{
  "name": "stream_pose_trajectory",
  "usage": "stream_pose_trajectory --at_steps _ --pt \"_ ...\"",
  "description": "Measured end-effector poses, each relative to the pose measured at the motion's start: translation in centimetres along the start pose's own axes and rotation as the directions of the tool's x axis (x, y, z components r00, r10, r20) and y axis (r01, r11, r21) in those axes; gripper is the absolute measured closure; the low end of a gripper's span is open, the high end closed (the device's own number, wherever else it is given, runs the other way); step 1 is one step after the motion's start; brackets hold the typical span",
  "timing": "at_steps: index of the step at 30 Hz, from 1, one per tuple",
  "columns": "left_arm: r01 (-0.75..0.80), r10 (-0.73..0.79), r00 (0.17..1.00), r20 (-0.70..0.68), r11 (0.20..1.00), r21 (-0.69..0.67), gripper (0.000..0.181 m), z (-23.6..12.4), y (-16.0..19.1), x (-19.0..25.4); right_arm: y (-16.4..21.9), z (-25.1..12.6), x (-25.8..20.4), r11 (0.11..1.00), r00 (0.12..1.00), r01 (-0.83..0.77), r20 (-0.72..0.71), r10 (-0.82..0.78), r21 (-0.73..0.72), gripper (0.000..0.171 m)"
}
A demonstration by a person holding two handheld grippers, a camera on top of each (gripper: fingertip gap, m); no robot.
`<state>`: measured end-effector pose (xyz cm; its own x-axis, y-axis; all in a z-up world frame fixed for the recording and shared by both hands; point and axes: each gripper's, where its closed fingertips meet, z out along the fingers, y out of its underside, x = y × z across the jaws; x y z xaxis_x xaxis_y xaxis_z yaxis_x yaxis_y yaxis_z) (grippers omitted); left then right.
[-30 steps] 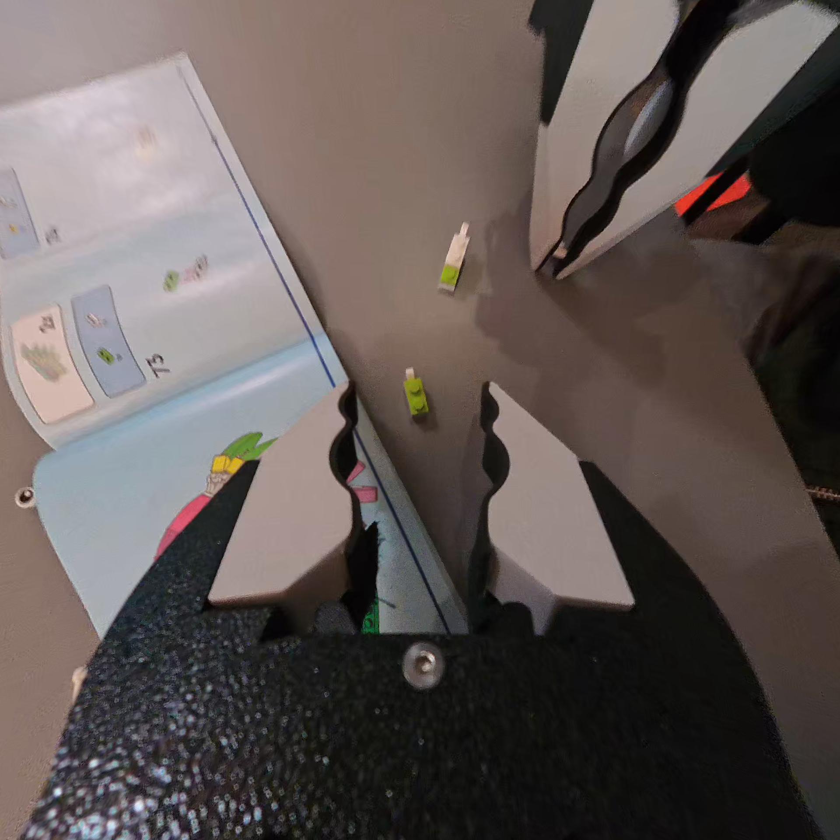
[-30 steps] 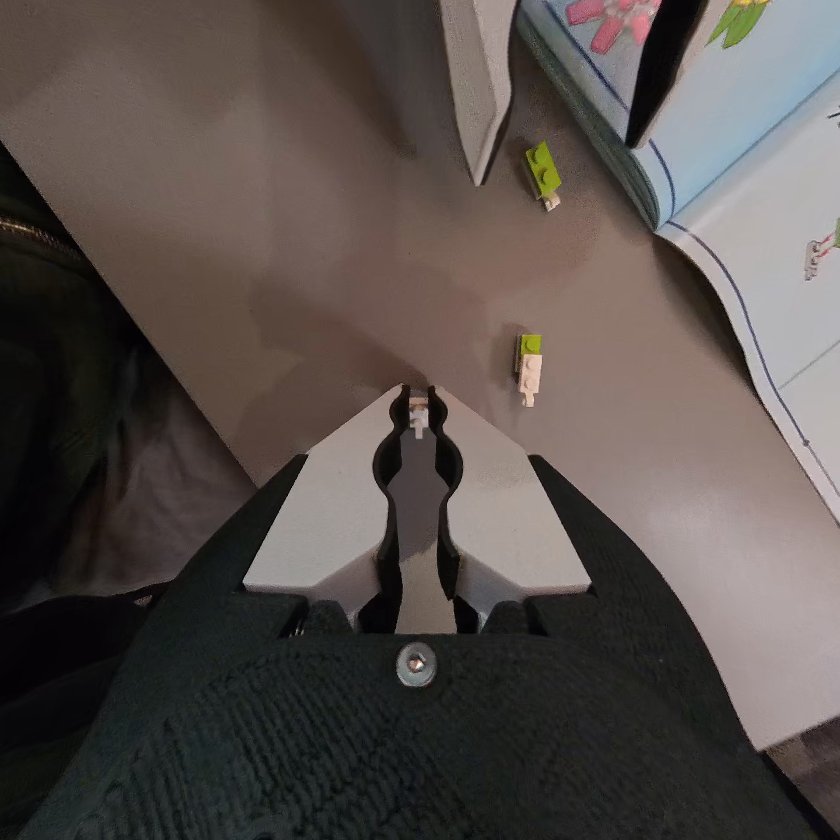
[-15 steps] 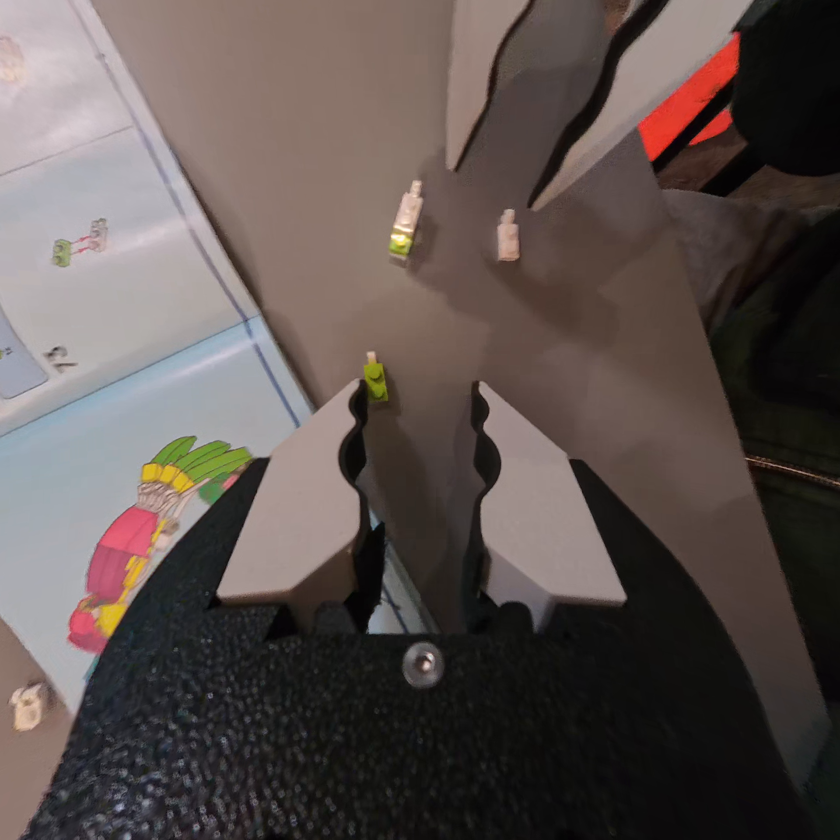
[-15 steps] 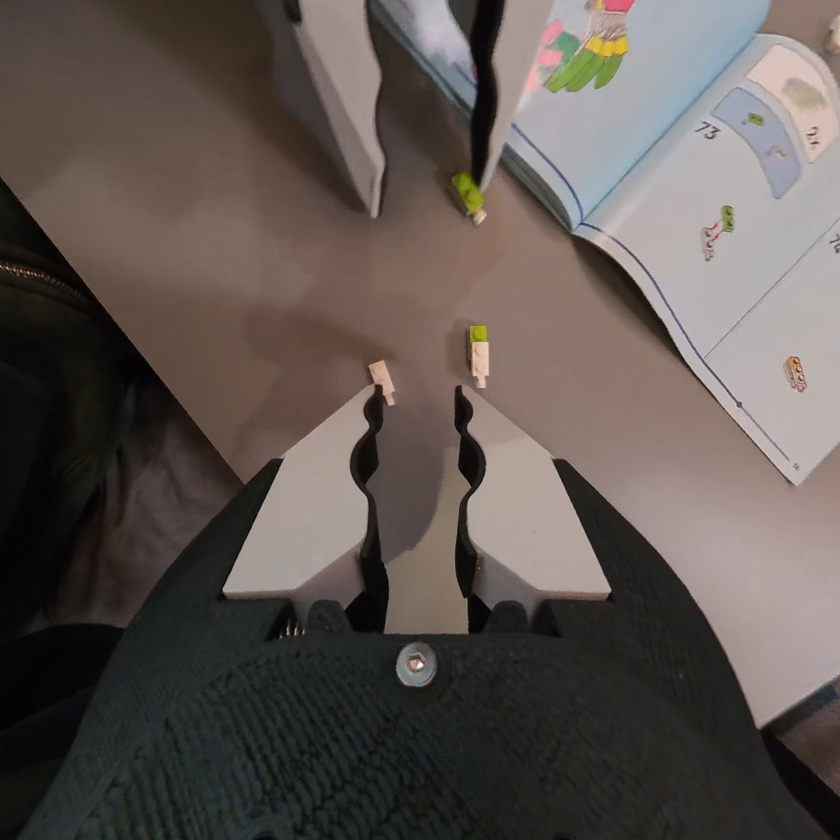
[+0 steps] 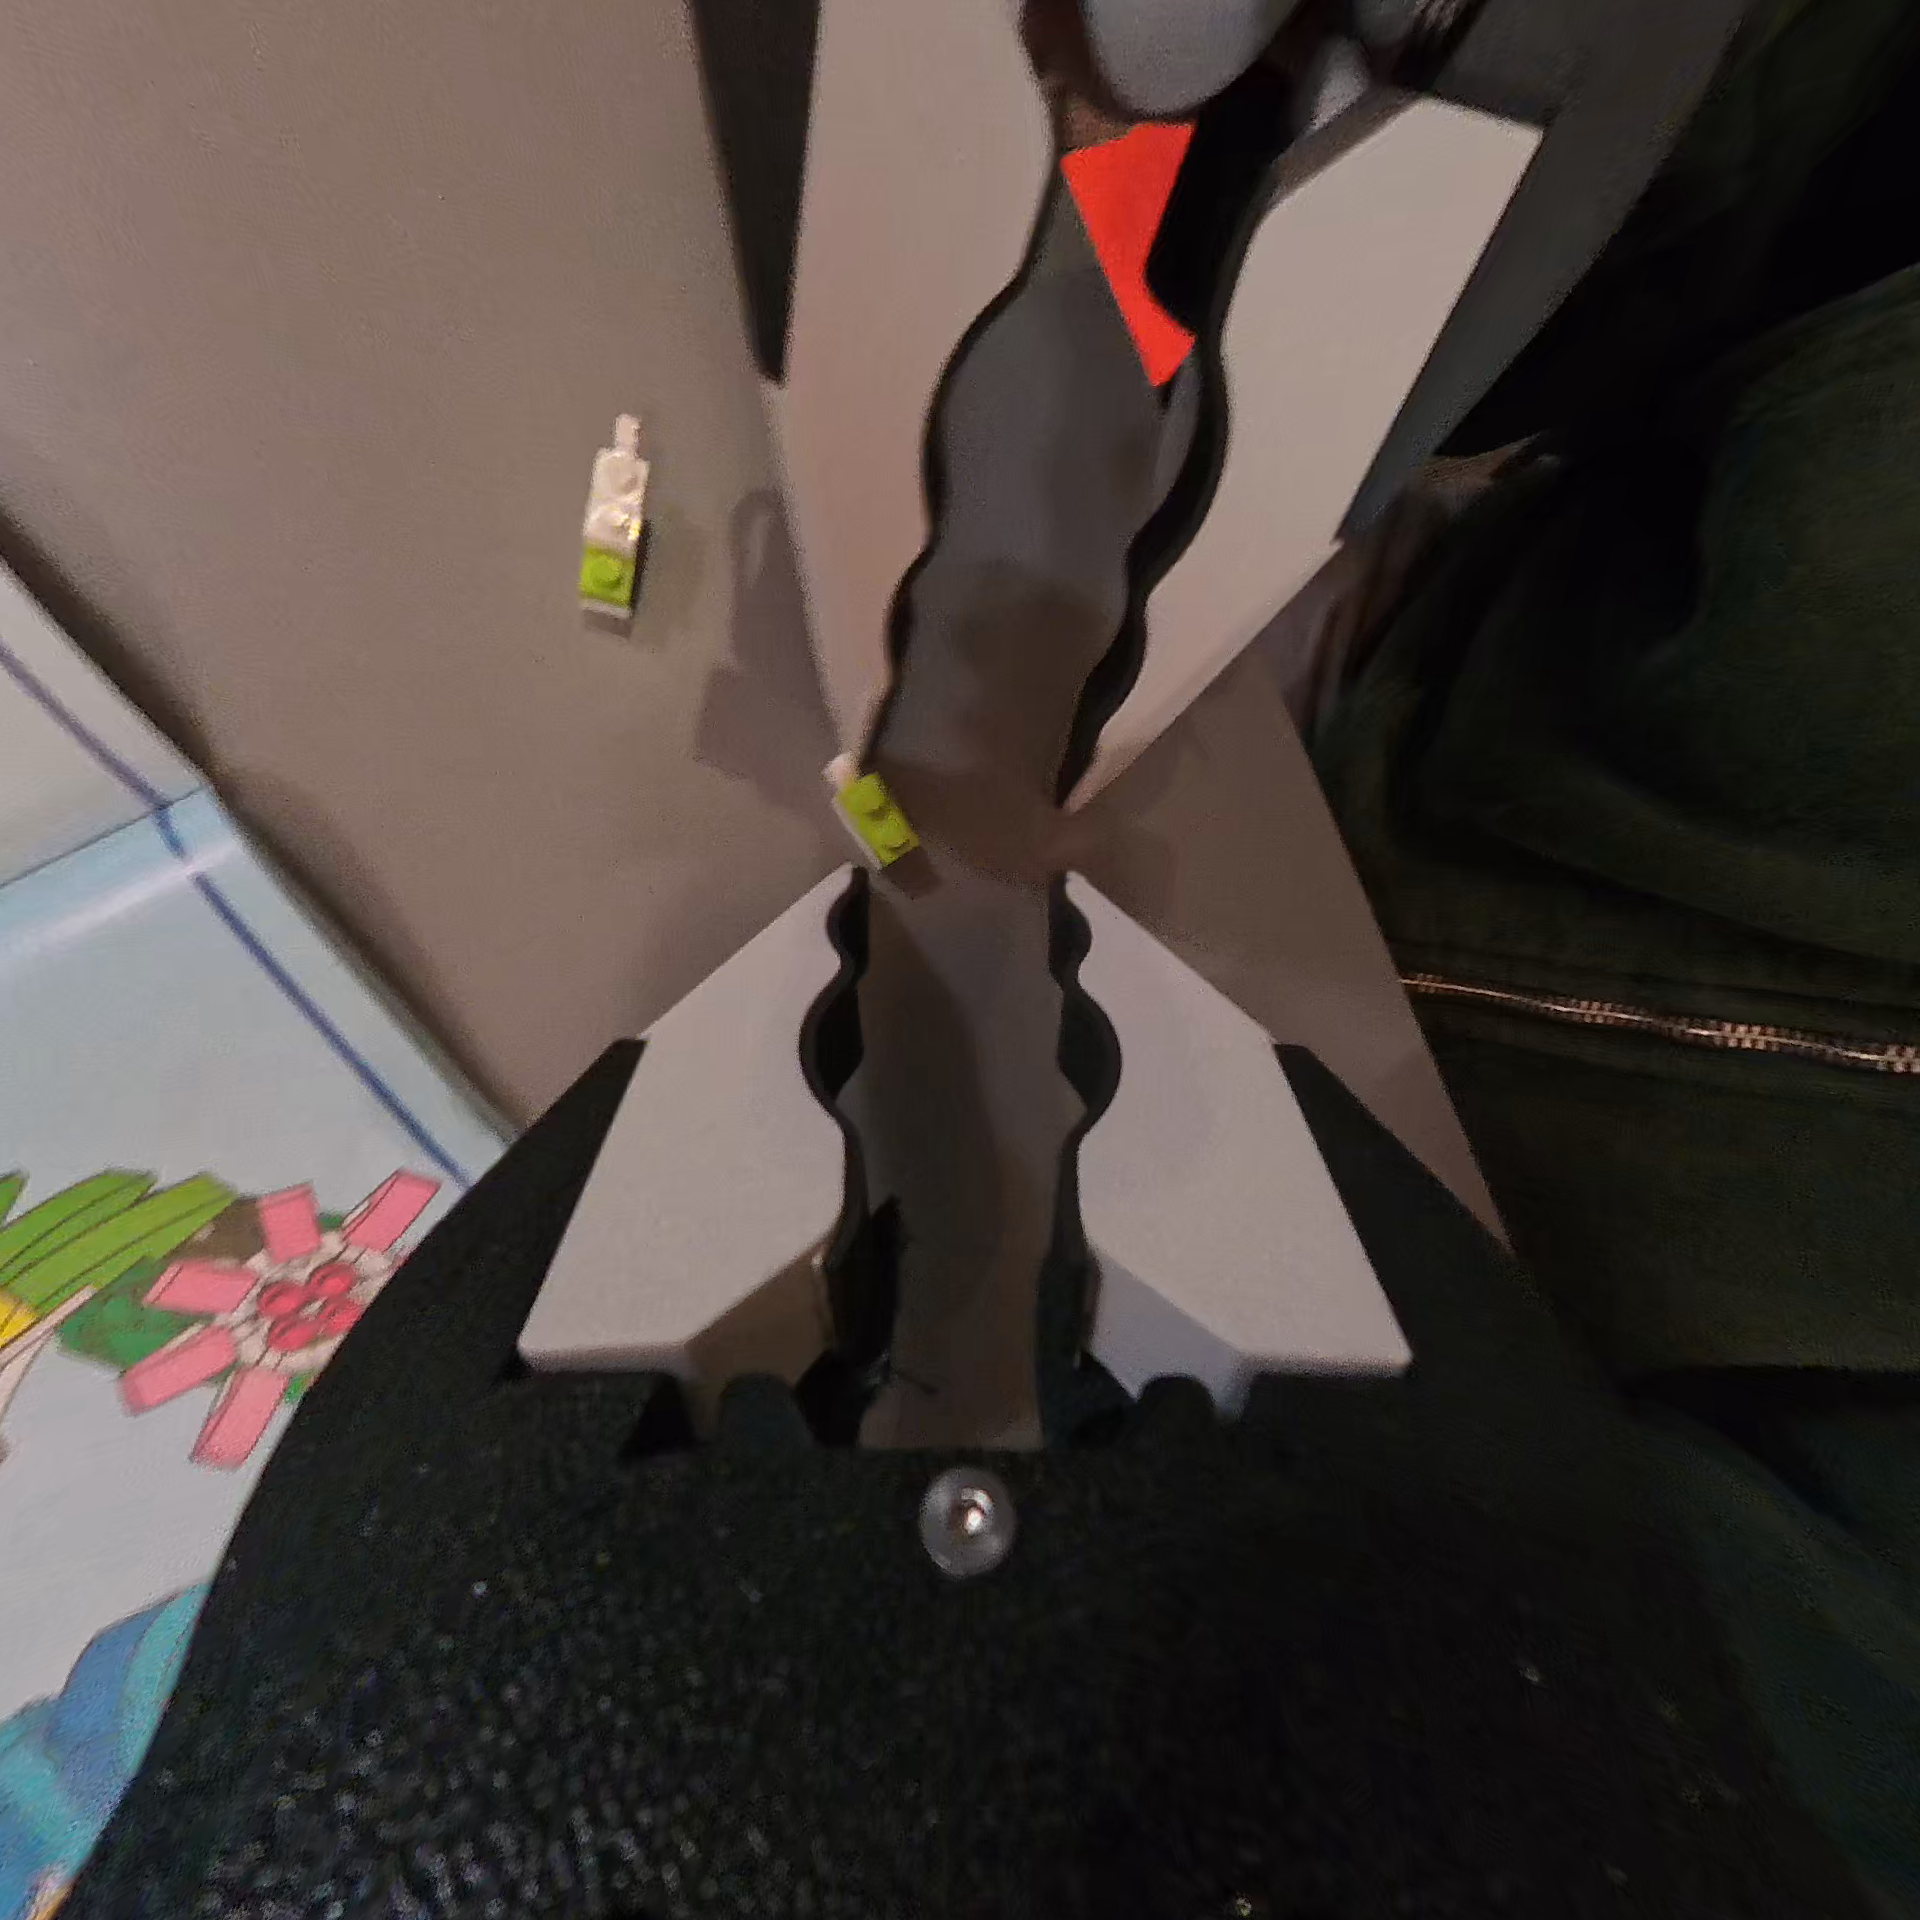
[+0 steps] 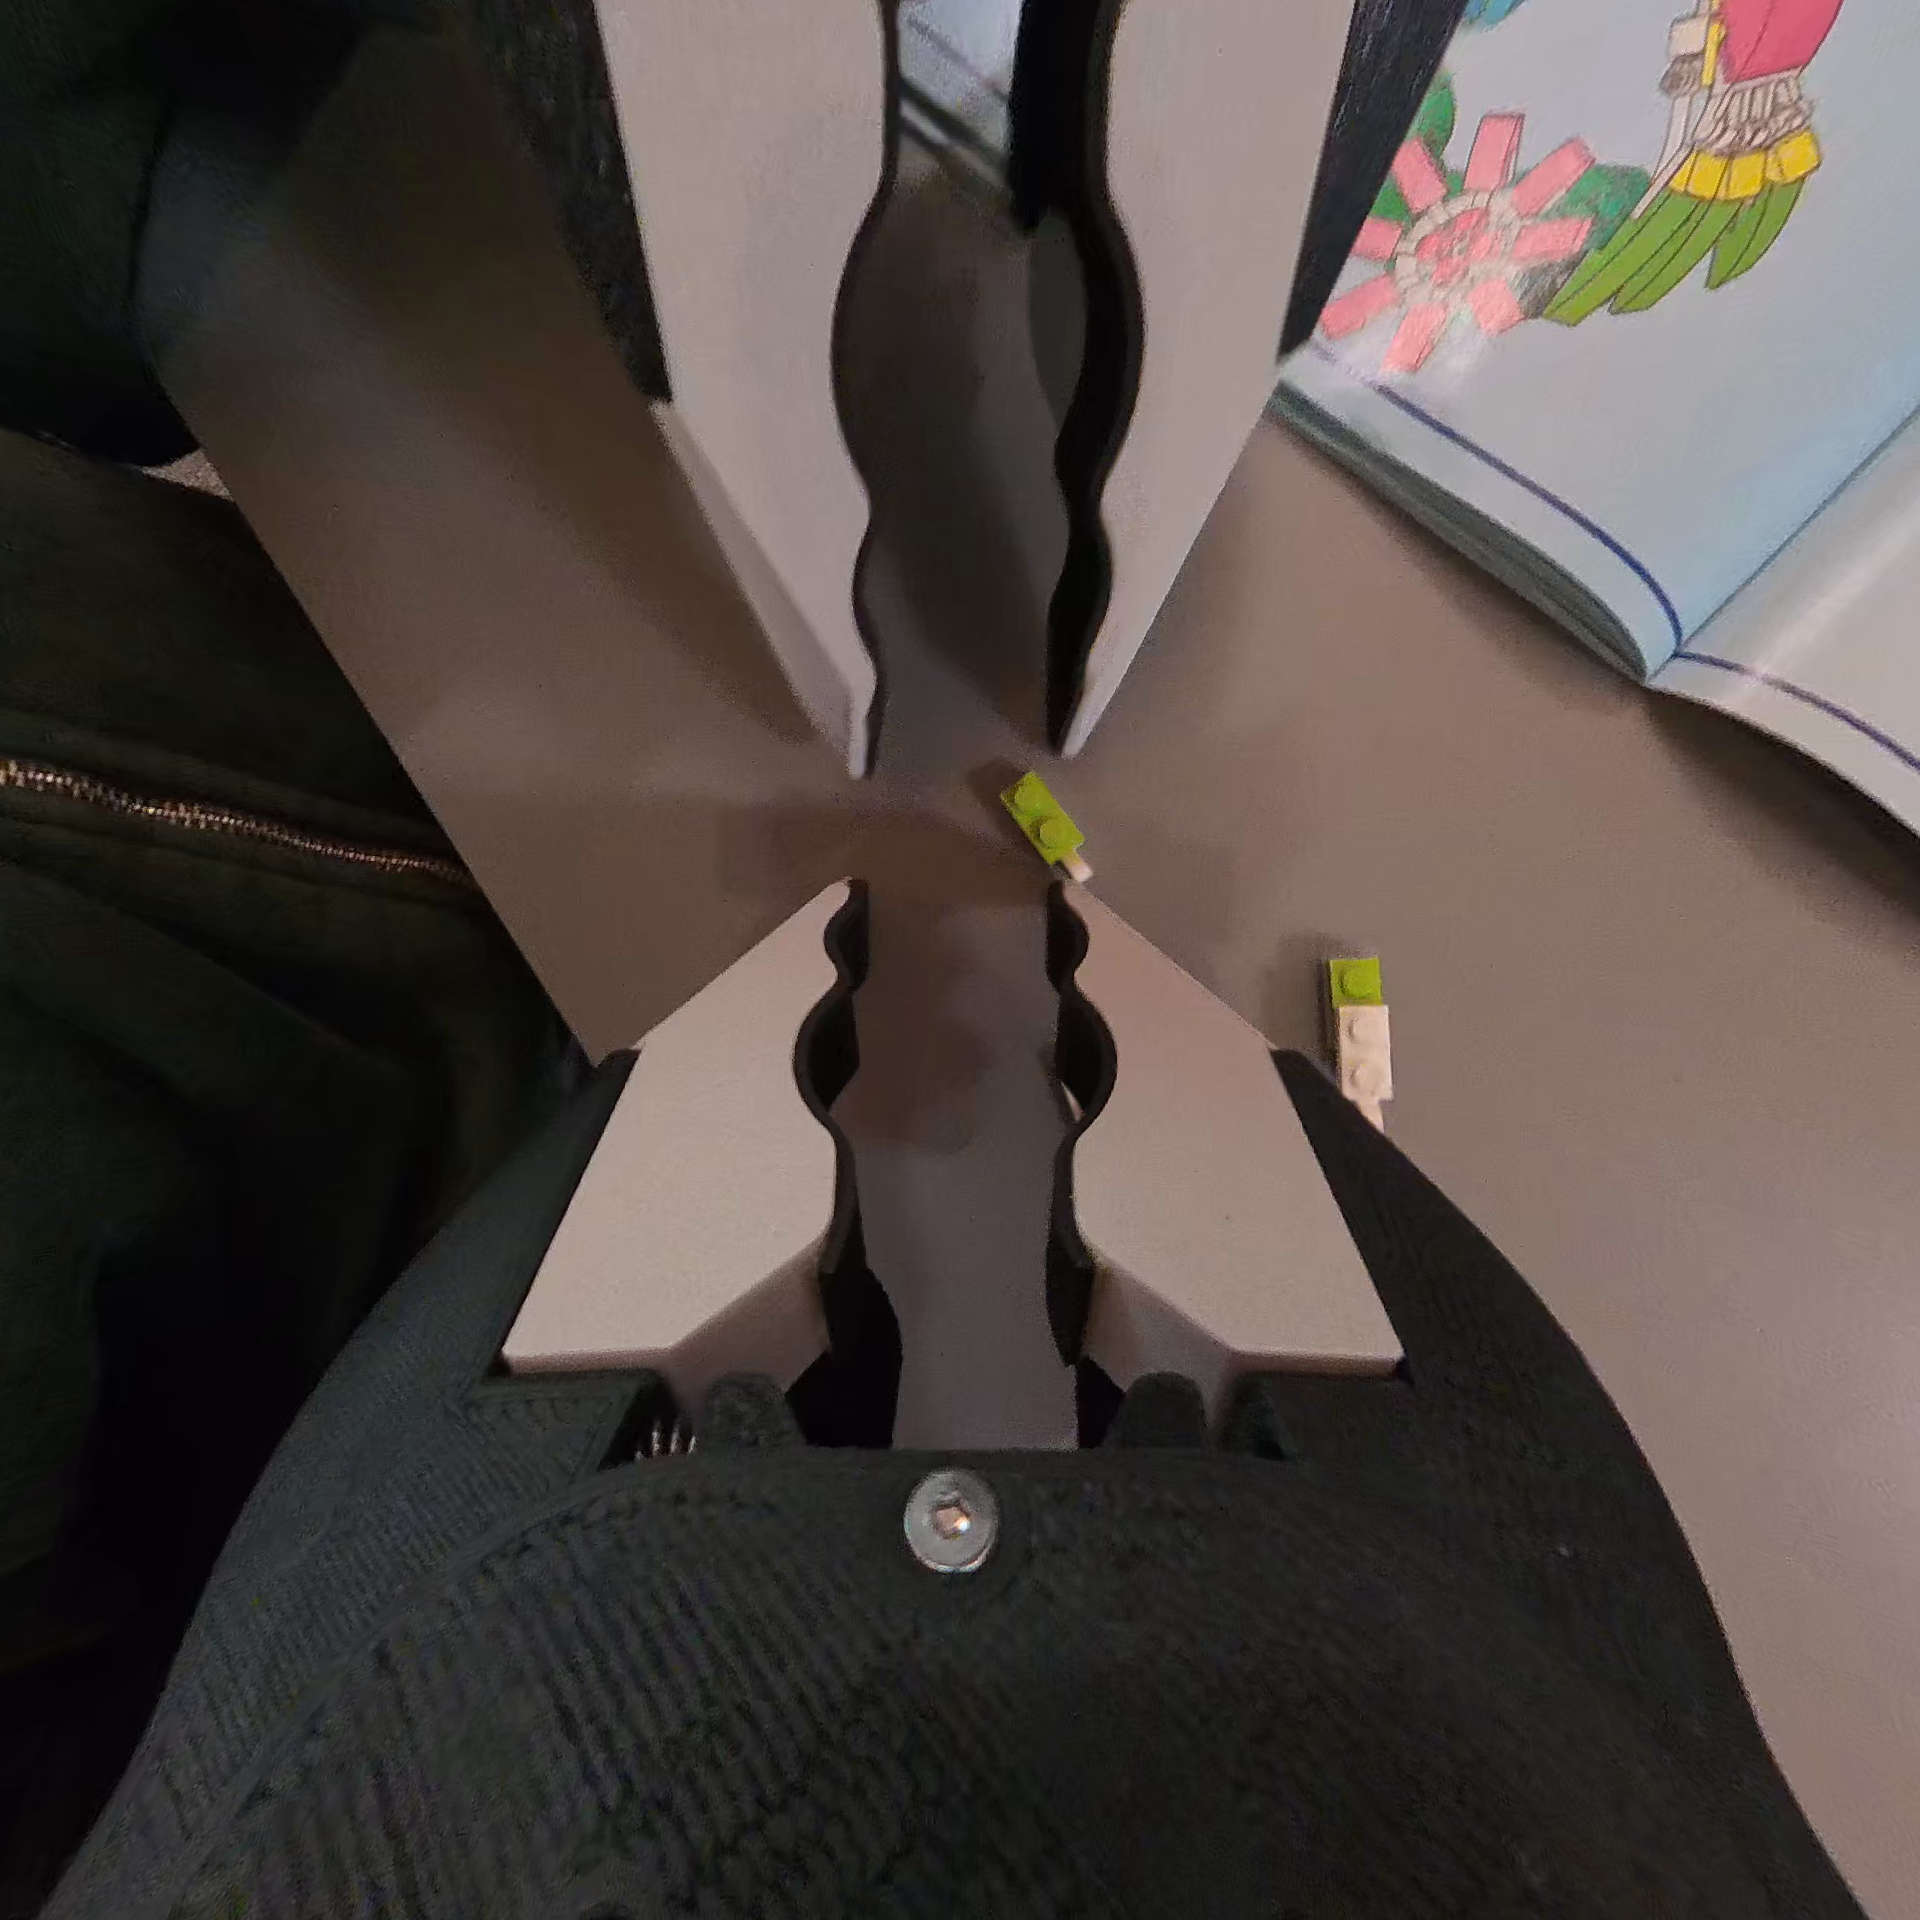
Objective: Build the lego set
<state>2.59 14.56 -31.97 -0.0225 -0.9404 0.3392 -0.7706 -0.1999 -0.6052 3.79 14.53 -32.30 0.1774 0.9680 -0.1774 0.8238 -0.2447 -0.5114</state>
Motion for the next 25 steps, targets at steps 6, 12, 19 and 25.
stream_pose_trajectory --at_steps 6,12,19,25 --pt "0.002 -0.006 0.994 -0.108 0.999 -0.036 0.151 -0.2 0.9 1.7 -0.9 0.5 0.8 0.998 0.996 0.047 -0.079 -0.044 0.036 0.124" --pt "0.038 -0.037 0.999 -0.013 0.999 0.016 0.157 -2.5 1.0 -0.2 -0.2 0.1 1.1 0.991 0.982 -0.136 -0.134 0.135 0.001 0.139" --pt "0.028 -0.028 1.000 0.012 1.000 0.012 0.157 -2.6 1.1 -0.6 -0.9 0.6 0.4 0.990 0.982 -0.140 -0.129 0.141 0.016 0.132" --pt "-0.050 0.048 0.998 0.048 0.998 0.030 0.155 -2.7 0.8 -0.8 -1.4 0.9 1.5 0.993 0.979 -0.097 -0.174 0.108 0.068 0.152"
